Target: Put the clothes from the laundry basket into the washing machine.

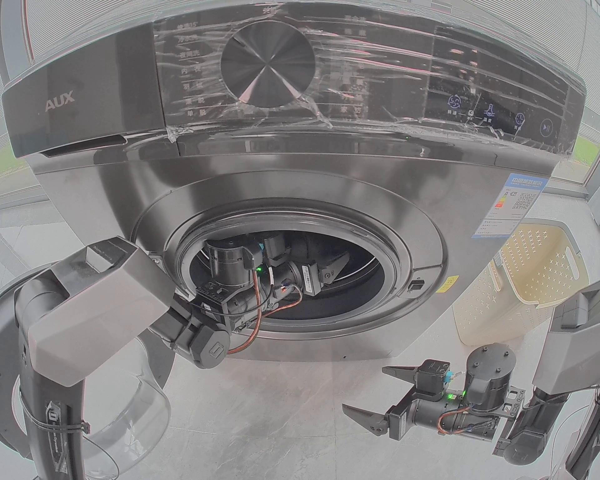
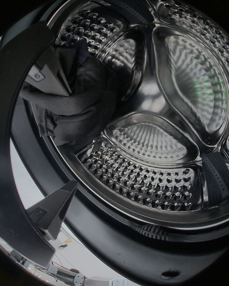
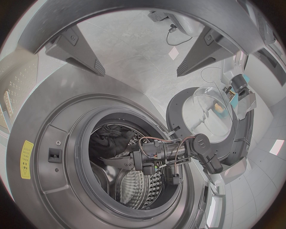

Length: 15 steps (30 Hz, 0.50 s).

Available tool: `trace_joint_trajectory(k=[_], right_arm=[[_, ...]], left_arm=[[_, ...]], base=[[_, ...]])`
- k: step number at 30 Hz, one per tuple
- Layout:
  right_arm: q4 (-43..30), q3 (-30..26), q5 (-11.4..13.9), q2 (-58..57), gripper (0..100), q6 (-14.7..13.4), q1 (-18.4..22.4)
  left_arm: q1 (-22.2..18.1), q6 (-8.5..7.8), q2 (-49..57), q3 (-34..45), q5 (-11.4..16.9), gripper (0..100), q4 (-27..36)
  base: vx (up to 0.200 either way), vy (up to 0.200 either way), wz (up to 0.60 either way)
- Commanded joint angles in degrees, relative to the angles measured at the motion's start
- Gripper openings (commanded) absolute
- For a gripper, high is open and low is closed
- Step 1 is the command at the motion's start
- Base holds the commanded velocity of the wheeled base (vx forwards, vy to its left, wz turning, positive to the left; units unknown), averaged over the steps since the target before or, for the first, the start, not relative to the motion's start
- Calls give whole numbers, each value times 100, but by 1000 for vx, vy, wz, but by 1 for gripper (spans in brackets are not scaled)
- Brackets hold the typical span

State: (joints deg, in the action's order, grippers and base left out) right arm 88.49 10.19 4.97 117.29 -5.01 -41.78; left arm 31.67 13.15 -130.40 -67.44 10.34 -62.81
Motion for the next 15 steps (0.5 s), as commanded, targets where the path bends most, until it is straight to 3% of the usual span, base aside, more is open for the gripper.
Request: trace_joint_trajectory(k=[1, 6, 9, 15], right_arm=[[1, 0, 4, 5, 100, 0, -6], [1, 0, -5, -4, 100, -9, -15], [1, -8, 4, 5, 100, 0, -15], [1, 0, 4, 14, 100, 0, -15]], left_arm=[[15, -50, 59, 178, -93, 100, -74], [-56, -164, -222, 170, -243, 100, -74], [-73, -155, -345, 187, -278, 100, -12], [-232, -164, -600, -164, -638, 100, 155]], base=[[0, 0, 0], [0, 0, 0], [0, 0, 0], [0, 0, 0]])
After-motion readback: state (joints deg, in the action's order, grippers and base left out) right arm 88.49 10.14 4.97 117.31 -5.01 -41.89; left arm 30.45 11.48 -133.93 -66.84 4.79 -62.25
